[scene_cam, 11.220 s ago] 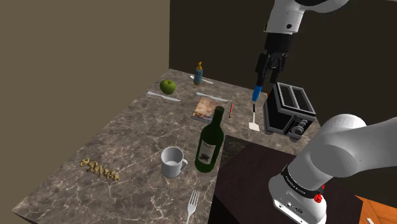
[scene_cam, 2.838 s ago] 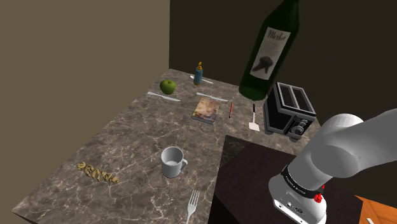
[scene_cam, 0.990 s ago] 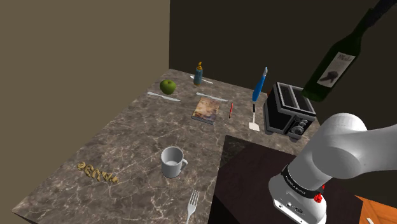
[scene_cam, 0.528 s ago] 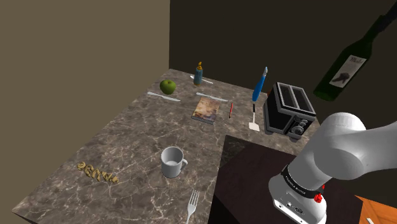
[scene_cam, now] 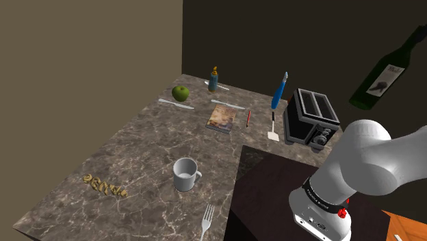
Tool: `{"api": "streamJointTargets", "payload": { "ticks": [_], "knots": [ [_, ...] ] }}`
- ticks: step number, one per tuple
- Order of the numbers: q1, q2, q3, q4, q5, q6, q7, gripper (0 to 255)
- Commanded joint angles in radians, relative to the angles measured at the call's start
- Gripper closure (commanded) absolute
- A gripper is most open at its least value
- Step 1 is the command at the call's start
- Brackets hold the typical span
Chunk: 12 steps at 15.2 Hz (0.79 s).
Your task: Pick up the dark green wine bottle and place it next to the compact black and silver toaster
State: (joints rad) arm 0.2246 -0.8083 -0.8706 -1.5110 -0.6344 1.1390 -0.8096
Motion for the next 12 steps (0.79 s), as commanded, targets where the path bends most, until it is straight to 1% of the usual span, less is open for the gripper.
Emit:
{"api": "streamJointTargets", "payload": {
  "ticks": [1,12],
  "knots": [
    [0.043,0.023,-0.063,0.056,-0.017,0.006,-0.043,255],
    [-0.033,-0.091,-0.046,-0.175,-0.056,0.119,0.008,255]
  ]
}}
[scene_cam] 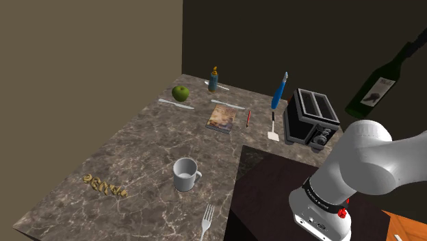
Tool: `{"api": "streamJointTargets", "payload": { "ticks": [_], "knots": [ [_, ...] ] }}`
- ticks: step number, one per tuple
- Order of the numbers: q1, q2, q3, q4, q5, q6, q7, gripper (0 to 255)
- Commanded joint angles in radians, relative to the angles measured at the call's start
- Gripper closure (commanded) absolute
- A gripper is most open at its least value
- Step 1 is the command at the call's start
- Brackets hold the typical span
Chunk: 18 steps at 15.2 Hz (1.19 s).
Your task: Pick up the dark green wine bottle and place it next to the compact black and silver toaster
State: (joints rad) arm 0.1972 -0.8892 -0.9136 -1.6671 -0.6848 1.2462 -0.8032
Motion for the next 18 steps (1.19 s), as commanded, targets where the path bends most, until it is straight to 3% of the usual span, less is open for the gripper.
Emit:
{"api": "streamJointTargets", "payload": {
  "ticks": [1,18],
  "knots": [
    [-0.011,-0.019,-0.003,-0.038,-0.010,0.021,0.006,255],
    [-0.085,-0.148,-0.053,-0.312,-0.089,0.178,0.054,255]
  ]
}}
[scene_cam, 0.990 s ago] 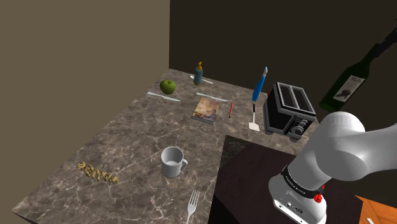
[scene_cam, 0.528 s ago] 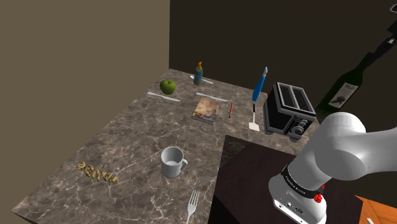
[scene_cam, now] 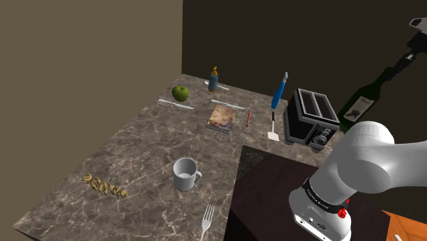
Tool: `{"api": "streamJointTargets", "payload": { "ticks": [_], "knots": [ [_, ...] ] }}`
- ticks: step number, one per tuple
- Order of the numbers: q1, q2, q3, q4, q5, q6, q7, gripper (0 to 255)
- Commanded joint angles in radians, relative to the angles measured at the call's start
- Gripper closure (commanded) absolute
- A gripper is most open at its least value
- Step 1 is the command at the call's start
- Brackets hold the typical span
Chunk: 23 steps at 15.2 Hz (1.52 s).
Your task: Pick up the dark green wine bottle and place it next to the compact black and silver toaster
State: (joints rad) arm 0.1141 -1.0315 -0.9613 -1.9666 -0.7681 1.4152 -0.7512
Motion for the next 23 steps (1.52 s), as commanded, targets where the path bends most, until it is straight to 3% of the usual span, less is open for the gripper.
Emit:
{"api": "streamJointTargets", "payload": {
  "ticks": [1,23],
  "knots": [
    [-0.006,-0.012,-0.010,-0.026,-0.011,0.018,0.004,255],
    [-0.061,-0.111,-0.155,-0.271,-0.150,0.204,0.043,255]
  ]
}}
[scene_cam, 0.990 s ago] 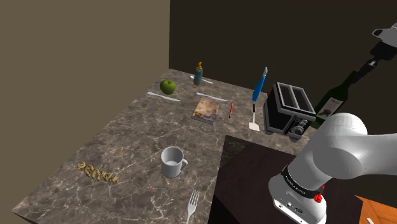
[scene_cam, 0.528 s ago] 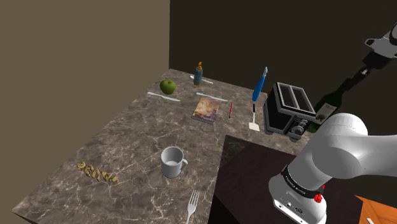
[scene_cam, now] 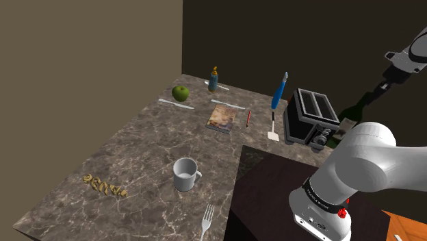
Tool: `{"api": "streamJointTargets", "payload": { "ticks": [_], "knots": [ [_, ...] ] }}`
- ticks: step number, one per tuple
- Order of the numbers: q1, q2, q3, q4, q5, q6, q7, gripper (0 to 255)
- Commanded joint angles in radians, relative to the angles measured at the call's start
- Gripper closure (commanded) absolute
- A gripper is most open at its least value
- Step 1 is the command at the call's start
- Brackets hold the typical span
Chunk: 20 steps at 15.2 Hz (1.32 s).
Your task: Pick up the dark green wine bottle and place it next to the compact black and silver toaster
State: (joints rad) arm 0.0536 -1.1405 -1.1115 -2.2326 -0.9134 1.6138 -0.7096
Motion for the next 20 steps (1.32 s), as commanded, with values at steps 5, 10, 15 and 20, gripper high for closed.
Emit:
{"api": "streamJointTargets", "payload": {
  "ticks": [5,10,15,20],
  "knots": [
    [0.000,-0.002,-0.004,-0.005,-0.004,0.005,0.001,255],
    [0.000,-0.002,-0.004,-0.005,-0.004,0.005,0.002,0],
    [0.002,0.012,0.039,0.041,0.032,-0.041,-0.010,0],
    [0.006,0.027,0.075,0.087,0.062,-0.082,-0.021,0]
  ]
}}
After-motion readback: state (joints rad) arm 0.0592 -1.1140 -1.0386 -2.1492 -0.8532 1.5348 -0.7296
